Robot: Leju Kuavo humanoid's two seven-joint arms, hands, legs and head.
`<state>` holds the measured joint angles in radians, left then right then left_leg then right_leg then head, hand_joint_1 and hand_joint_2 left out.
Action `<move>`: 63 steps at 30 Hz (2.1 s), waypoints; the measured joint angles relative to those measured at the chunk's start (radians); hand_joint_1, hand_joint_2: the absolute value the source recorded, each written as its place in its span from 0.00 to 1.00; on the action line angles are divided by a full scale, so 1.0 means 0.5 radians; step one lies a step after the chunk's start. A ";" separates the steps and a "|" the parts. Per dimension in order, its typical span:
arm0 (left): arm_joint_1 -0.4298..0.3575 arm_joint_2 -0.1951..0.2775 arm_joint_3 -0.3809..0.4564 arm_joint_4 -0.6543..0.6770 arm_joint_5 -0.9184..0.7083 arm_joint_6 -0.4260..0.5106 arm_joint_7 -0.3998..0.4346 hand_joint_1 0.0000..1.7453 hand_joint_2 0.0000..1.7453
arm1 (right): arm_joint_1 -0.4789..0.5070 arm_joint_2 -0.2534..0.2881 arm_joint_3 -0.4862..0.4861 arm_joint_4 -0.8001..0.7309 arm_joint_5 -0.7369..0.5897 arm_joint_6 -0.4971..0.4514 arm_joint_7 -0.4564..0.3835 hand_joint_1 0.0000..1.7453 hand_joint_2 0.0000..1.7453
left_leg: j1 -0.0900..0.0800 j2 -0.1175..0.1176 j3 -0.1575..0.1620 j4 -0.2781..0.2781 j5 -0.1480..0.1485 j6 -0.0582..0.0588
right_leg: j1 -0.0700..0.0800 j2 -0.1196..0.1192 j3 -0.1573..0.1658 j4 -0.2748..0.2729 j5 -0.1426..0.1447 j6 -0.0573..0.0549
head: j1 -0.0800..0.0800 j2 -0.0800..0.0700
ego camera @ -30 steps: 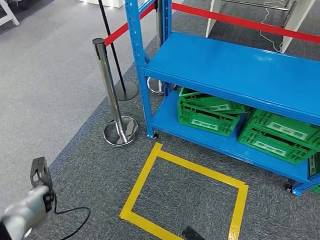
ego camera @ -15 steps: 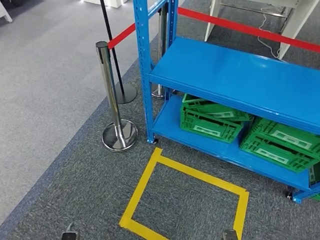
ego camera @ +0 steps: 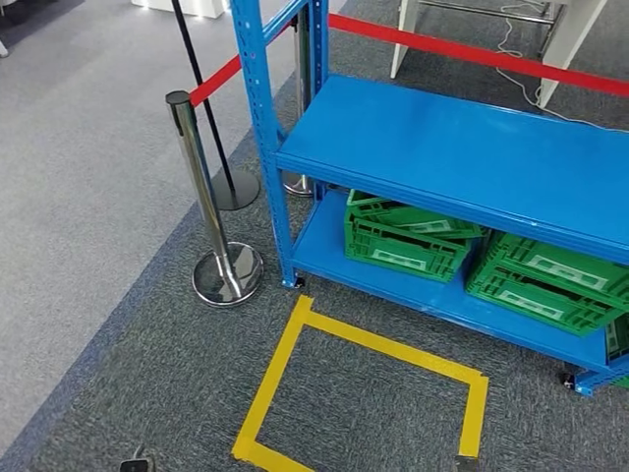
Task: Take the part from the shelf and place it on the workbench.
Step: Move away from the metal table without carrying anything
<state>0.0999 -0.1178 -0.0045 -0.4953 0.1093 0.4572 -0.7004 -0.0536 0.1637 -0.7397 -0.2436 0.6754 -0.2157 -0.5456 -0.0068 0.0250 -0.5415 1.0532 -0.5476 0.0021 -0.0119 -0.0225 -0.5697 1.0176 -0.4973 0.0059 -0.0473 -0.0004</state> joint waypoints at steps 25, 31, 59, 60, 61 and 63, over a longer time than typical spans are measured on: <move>-0.013 -0.060 0.256 0.012 -0.245 -0.084 0.001 0.00 0.00 | -0.008 0.003 -0.018 0.000 0.026 0.000 0.011 0.00 0.00 | 0.013 0.093 0.012 -0.080 0.078 0.043 | -0.002 -0.055 -0.002 0.045 -0.027 0.061 | 0.018 0.000; -0.025 -0.073 0.332 0.013 -0.302 -0.122 0.001 0.00 0.00 | -0.003 0.003 -0.020 0.000 0.028 0.027 0.039 0.00 0.00 | 0.018 0.069 -0.010 0.023 -0.014 -0.012 | -0.003 0.000 0.028 -0.022 -0.002 -0.001 | 0.011 0.000; -0.023 -0.158 0.678 -0.048 -0.636 -0.199 0.001 0.00 0.00 | -0.021 0.004 -0.037 0.000 0.070 -0.038 -0.043 0.00 0.00 | 0.010 -0.019 0.011 -0.101 0.107 0.015 | 0.001 0.041 0.061 -0.033 -0.018 0.029 | 0.032 0.000; -0.022 -0.159 0.681 -0.051 -0.637 -0.199 0.001 0.00 0.00 | -0.019 0.004 -0.039 0.000 0.070 -0.038 -0.043 0.00 0.00 | 0.012 -0.020 0.005 -0.083 0.089 0.006 | -0.001 0.041 0.062 -0.036 -0.015 0.018 | 0.031 0.000; -0.022 -0.159 0.685 -0.053 -0.637 -0.199 0.001 0.00 0.00 | -0.020 0.004 -0.042 0.000 0.070 -0.038 -0.043 0.00 0.00 | 0.014 -0.022 -0.013 -0.035 0.052 -0.004 | -0.004 0.041 0.062 -0.039 -0.012 0.006 | 0.030 0.000; -0.022 -0.159 0.694 -0.055 -0.638 -0.199 0.001 0.00 0.00 | -0.023 0.004 -0.046 0.000 0.072 -0.037 -0.043 0.00 0.00 | 0.018 -0.026 -0.105 0.186 -0.075 -0.020 | -0.004 0.041 0.062 -0.042 -0.009 -0.011 | 0.028 0.000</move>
<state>0.0889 -0.1975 0.3427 -0.5230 -0.2098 0.3578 -0.7000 -0.0648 0.1656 -0.7627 -0.2434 0.7113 -0.2344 -0.5673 0.0020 0.0122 -0.5942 1.1463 -0.5850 -0.0080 -0.0140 -0.0020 -0.5387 0.9969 -0.5019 0.0003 -0.0334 -0.0006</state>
